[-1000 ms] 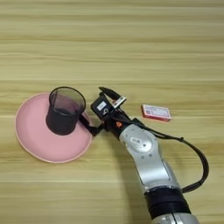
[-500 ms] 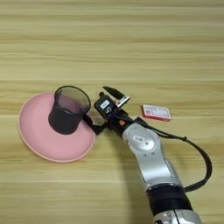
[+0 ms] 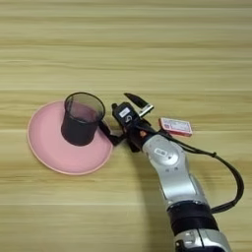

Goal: Move the objects on the table

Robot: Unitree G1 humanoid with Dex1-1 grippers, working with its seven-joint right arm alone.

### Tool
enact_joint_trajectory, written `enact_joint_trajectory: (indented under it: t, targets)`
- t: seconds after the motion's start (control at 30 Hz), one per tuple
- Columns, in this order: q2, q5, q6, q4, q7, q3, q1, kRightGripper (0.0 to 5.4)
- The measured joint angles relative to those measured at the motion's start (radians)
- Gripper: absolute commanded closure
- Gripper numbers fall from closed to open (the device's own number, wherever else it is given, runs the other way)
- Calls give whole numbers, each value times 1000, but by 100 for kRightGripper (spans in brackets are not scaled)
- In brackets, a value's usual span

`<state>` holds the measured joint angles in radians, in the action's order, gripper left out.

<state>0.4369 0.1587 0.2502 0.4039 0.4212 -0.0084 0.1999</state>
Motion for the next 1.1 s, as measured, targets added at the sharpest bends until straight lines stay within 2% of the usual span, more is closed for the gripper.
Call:
enact_joint_trajectory:
  t: [0.2, 0.5, 0.63, 0.83, 1.1]
  targets:
    - [0, 4, 7, 2, -21, -5, 1, 3]
    - [-11, -62, 23, -18, -24, -47, 7, 3]
    - [-11, -68, 23, -18, -24, -56, 7, 3]
    - [-6, -134, 20, -26, -23, -127, 3, 3]
    - [5, -189, 19, -38, -7, -199, -68, 3]
